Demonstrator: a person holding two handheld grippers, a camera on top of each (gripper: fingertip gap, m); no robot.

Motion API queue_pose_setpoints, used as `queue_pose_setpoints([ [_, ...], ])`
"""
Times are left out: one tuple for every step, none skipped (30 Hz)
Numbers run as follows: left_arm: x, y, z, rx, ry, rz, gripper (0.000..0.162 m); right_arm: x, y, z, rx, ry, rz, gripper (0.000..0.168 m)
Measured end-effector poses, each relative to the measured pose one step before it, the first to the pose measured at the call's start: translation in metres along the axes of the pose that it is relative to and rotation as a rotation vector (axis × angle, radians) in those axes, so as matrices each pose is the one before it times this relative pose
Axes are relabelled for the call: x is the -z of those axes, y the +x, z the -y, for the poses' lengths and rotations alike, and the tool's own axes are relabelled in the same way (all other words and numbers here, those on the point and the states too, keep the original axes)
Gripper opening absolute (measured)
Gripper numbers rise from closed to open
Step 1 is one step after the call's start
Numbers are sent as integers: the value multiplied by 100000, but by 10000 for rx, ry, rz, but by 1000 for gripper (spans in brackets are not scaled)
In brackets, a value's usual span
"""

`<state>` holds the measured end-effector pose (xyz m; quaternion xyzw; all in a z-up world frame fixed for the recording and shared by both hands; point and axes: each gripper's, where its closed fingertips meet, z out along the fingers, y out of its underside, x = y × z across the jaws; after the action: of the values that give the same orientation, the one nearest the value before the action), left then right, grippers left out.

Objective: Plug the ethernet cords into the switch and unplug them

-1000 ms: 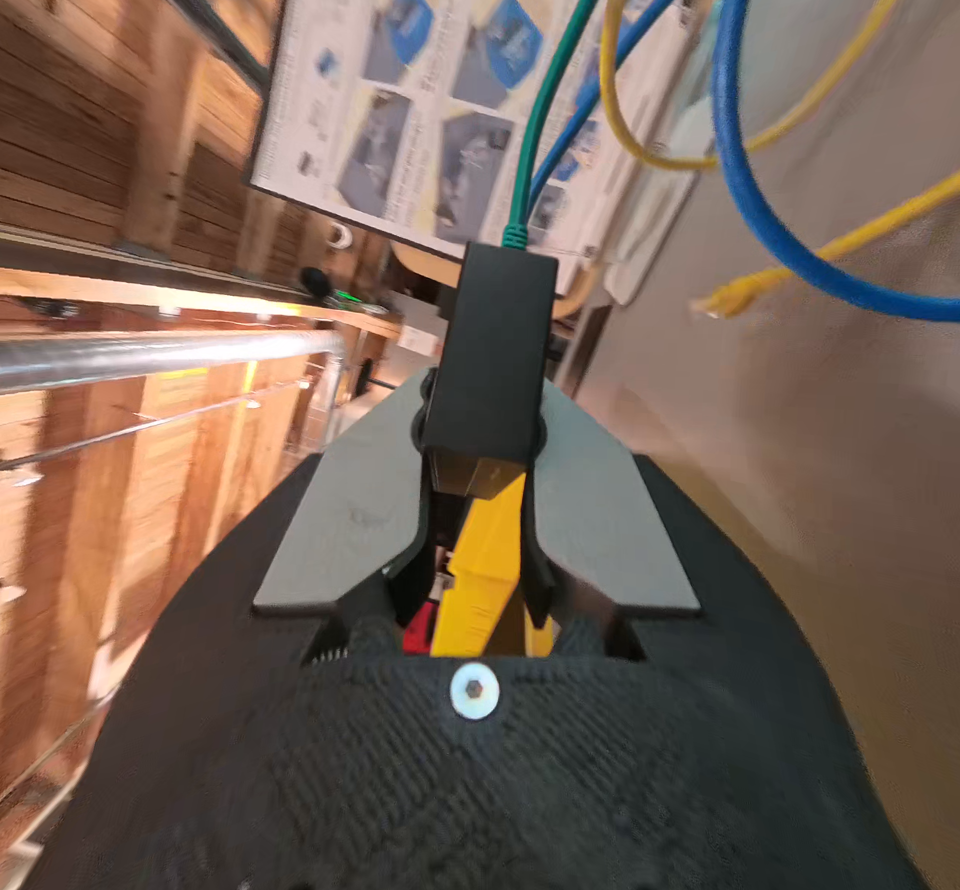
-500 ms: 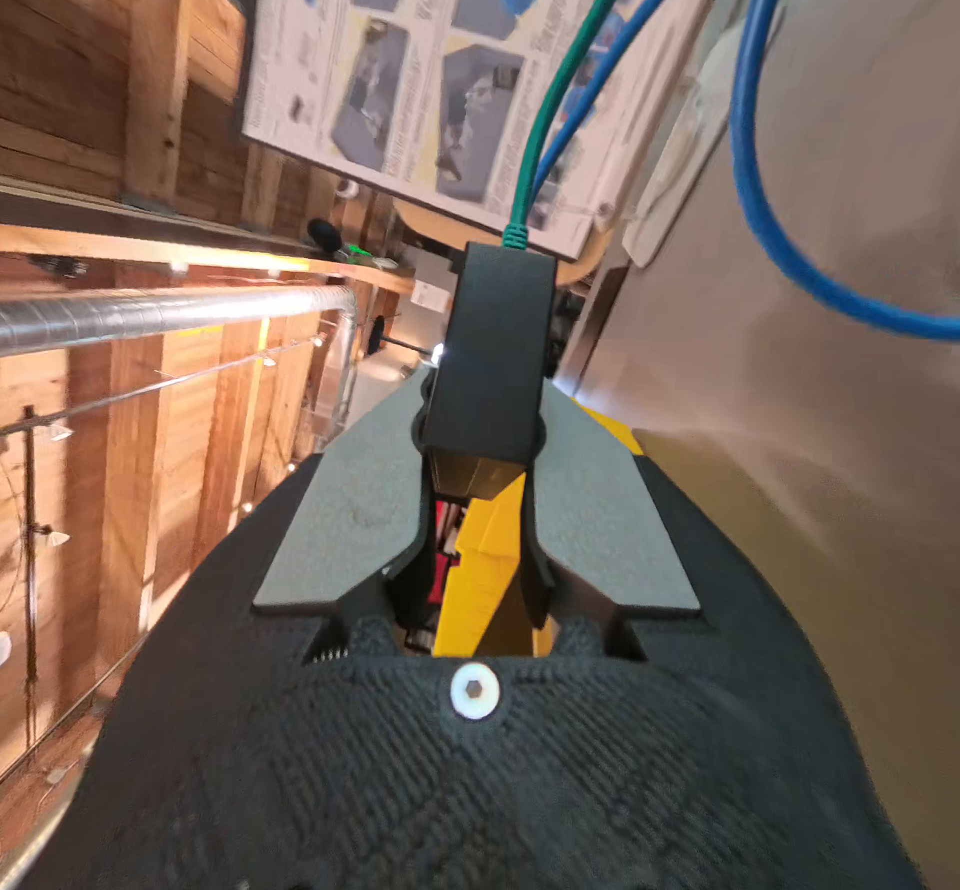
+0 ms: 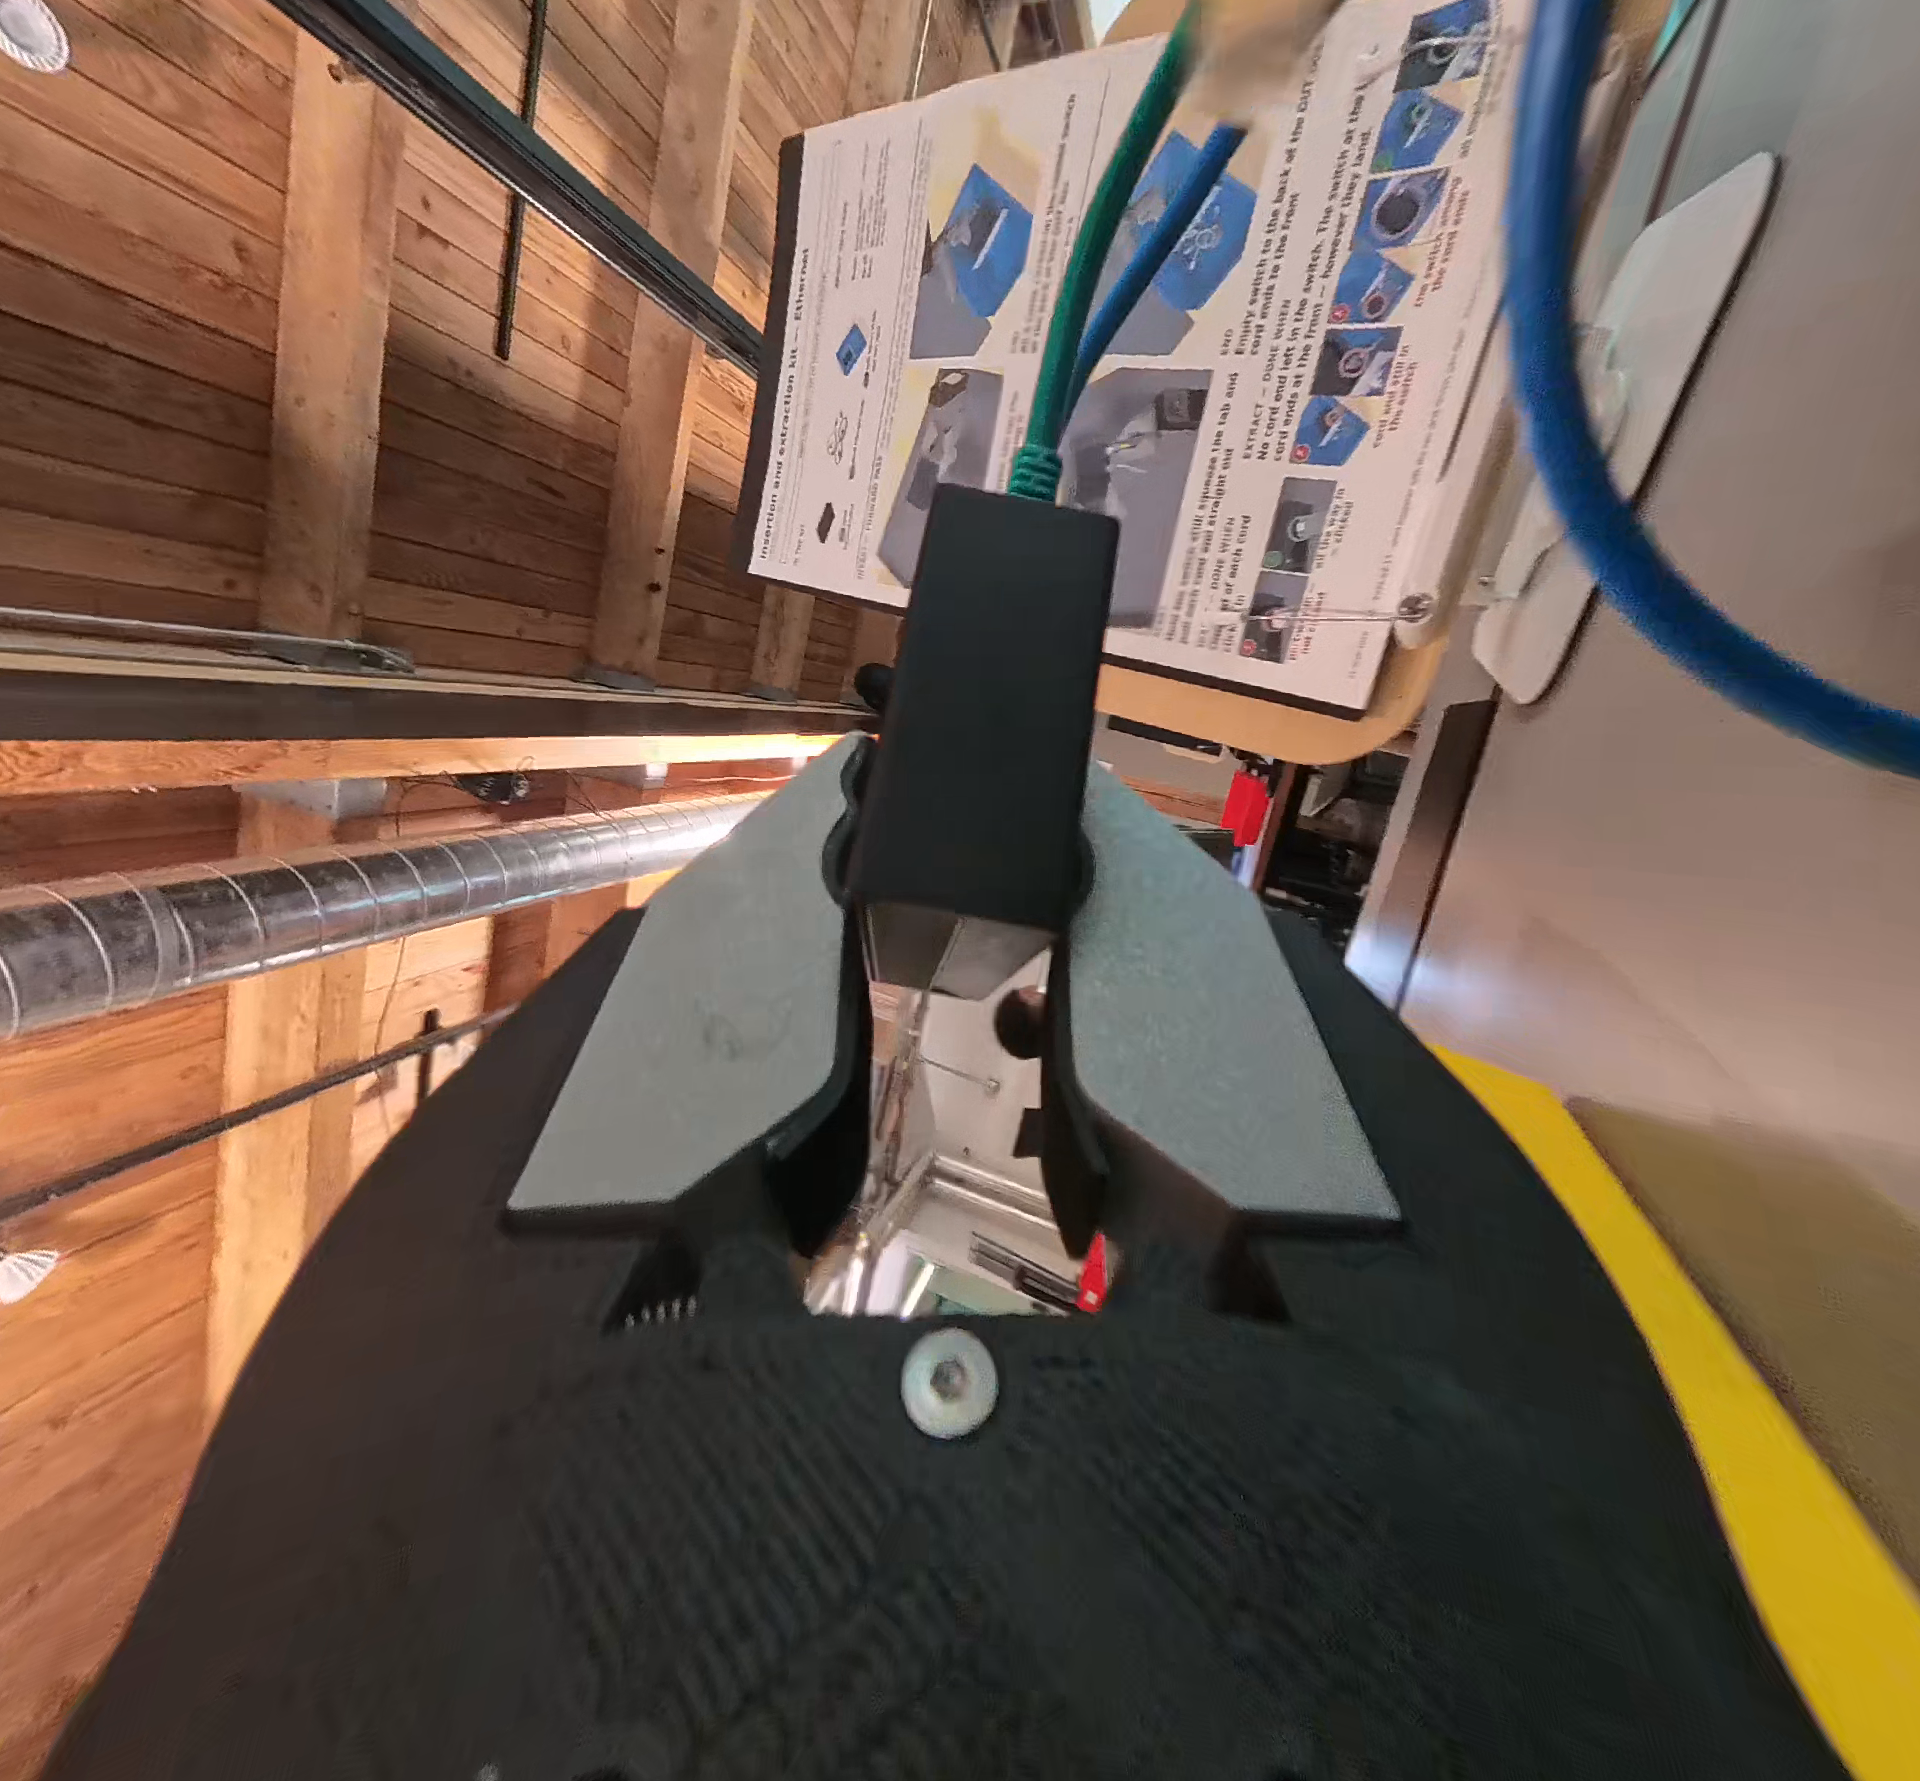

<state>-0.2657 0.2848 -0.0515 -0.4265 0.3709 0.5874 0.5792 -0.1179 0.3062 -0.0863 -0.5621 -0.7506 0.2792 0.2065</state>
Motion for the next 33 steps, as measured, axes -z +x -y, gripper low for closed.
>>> queue_pose_setpoints([
  [-657,-348,-66,-174,64,-36,31,-704,823,-70,74,-123,-194,2],
  [-693,-189,-63,-159,5,-225,31,-340,744,243,27,66,-115,2],
  [-709,-121,-115,-186,-37,-305,31,28,628,506,-24,196,-3,2],
  [-646,-193,-161,-243,-44,-234,31,388,709,617,-2,251,-56,2],
  [-469,-426,-34,-273,60,-30,31,708,843,695,68,267,-208,2],
  [-369,-470,29,-255,103,15,31,950,771,823,181,320,-247,2],
  [-364,-472,-93,-177,17,23,31,1062,580,951,273,395,-194,2],
  [-414,-405,-164,-28,-53,-20,31,1029,435,921,252,363,-115,2],
  [-409,-362,-112,109,-51,-1,31,870,324,676,134,241,-3,2],
  [-315,-398,116,159,36,123,31,582,69,354,-15,123,204,2],
  [-228,-175,290,75,45,121,31,221,-377,-23,-169,13,513,2],
  [-147,65,383,-103,1,93,31,-135,-673,-406,-311,-95,722,1],
  [-71,213,502,-237,14,83,31,-452,-630,-692,-380,-146,694,2],
  [48,214,679,-275,105,155,32,-684,-409,-810,-396,-136,552,1],
  [201,123,847,-336,220,245,31,-806,-130,-826,-435,-113,381,2],
  [269,139,897,-405,293,208,32,-799,178,-788,-460,-99,189,2],
  [327,93,804,-320,301,162,32,-740,200,-702,-363,-88,134,2],
  [345,-46,658,-197,313,167,32,-585,13,-513,-185,-23,206,2],
  [350,-104,502,-166,323,138,32,-403,-65,-262,-71,61,208,2],
  [296,-154,266,-167,257,132,31,-212,-18,-81,-11,93,137,2],
  [262,-59,153,-173,232,59,31,-107,-115,-11,43,60,150,2],
  [239,17,171,-167,251,19,31,-79,-298,28,92,-5,246,1],
  [214,-20,245,-114,247,45,31,-76,-329,146,110,3,263,1],
  [135,29,261,-103,200,19,31,-73,-197,274,73,56,203,2],
  [19,79,135,-99,94,4,31,-61,-91,254,17,42,168,2],
  [-85,168,-58,24,-27,-51,31,-107,63,89,-4,-15,104,2],
  [-156,443,-264,140,-109,-217,31,-167,279,-130,-5,-48,-24,2],
  [-207,738,-401,182,-195,-378,31,-338,286,-445,-25,-126,-24,2],
  [-250,865,-498,171,-260,-434,31,-538,164,-839,-58,-279,48,2],
  [-309,1118,-524,161,-287,-562,31,-713,256,-985,-22,-329,-41,1],
  [-279,1217,-372,161,-219,-608,31,-838,293,-896,105,-276,-155,2],
  [-187,1065,-30,108,-21,-494,31,-972,124,-702,228,-174,-145,2],
  [-161,1093,157,69,25,-549,31,-1056,72,-471,253,-67,-149,2],
])
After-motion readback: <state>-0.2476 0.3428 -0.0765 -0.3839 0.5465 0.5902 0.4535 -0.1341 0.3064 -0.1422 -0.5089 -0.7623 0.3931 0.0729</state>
